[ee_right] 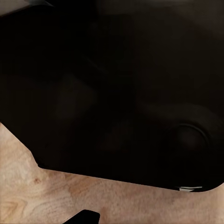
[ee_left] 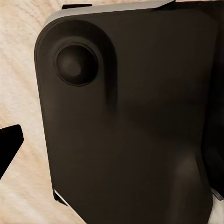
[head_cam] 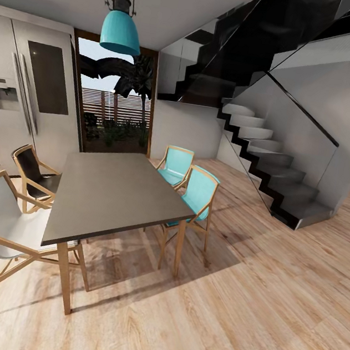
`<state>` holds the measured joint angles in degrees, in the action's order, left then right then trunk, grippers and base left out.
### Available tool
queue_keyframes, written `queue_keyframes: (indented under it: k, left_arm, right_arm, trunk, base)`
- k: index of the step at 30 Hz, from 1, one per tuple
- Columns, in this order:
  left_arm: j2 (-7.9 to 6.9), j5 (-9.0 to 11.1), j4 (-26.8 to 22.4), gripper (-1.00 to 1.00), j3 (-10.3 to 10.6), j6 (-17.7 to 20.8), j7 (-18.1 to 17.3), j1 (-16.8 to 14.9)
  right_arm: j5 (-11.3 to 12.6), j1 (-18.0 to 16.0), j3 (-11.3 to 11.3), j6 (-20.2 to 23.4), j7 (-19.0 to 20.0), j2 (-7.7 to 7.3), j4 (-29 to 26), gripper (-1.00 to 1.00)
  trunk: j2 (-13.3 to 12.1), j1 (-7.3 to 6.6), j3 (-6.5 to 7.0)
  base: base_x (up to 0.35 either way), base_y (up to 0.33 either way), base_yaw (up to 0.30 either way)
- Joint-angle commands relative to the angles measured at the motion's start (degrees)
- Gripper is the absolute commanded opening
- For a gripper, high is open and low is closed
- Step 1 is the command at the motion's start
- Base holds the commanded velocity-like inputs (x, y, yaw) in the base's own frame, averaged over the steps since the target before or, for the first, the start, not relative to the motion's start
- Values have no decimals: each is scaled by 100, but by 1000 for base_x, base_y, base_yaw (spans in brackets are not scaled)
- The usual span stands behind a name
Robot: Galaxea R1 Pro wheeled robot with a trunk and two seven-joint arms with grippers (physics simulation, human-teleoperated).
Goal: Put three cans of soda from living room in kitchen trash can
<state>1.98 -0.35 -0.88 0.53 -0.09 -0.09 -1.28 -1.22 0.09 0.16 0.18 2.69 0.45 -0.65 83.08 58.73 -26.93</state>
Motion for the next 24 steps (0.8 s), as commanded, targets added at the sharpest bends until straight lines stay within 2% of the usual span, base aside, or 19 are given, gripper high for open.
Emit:
queue_keyframes:
  k: [1,5,13,24]
  left_arm:
    - [0,0,0,100,0,0,0,0]
    - [-3,0,0,100,0,0,0,1]
    - [239,-16,-55,100,-16,8,0,-24]
    - [265,-18,-61,100,-17,9,3,-27]
  right_arm:
    - [0,0,0,0,0,0,0,100]
    - [5,0,-2,4,-1,0,1,100]
    - [117,2,-30,-23,-137,85,82,100]
    - [129,1,-34,-26,-160,94,91,100]
  trunk:
    - [0,0,0]
    - [0,0,0]
    - [0,0,-20]
    - [0,0,-62]
  base:
    - [0,0,0]
    - [0,0,4]
    - [0,10,155]
    - [0,177,246]
